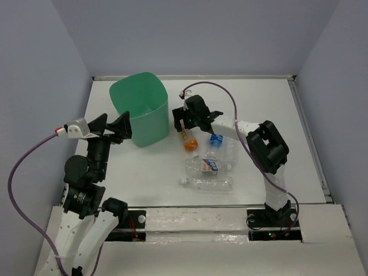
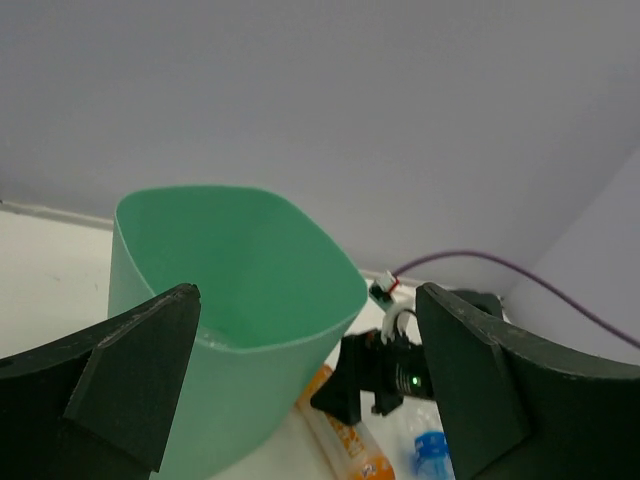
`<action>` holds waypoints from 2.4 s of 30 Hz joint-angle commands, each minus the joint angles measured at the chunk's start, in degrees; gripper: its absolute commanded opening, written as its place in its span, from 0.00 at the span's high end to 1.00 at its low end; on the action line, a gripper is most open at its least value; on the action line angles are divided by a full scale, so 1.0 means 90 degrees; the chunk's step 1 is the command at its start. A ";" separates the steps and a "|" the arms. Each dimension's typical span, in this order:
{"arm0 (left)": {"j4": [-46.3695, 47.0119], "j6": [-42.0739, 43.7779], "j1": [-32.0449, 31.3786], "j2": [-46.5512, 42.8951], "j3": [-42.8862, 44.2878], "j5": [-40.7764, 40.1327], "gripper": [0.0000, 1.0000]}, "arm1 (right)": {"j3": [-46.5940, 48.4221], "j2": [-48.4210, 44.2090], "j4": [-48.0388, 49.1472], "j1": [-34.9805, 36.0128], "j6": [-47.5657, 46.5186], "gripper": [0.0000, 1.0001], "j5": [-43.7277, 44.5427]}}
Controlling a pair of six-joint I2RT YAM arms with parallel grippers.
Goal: Put the plastic bottles in the bin
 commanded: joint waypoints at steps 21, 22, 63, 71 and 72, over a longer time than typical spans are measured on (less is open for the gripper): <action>-0.1336 -0.0172 0.0016 -0.1962 -0.0876 0.0876 0.01 | 0.1586 0.0779 -0.0258 -0.0220 0.0336 0.57 0.0641; -0.1336 -0.0172 0.0016 -0.1982 -0.0876 0.0866 0.01 | 0.1626 0.0720 -0.0248 -0.0220 0.0287 0.57 0.0719; -0.1512 -0.0191 -0.0150 -0.2236 -0.0807 0.0319 0.01 | 0.5640 0.1402 0.2516 0.0717 -0.0436 0.59 -0.0501; -0.1503 -0.0172 -0.0150 -0.2216 -0.0788 0.0358 0.01 | 0.5131 0.1345 0.2370 0.0845 -0.0690 0.04 -0.0872; -0.1503 -0.0172 -0.0140 -0.2216 -0.0798 0.0358 0.01 | 0.5180 0.1315 0.2282 0.0845 -0.0729 0.00 -0.0872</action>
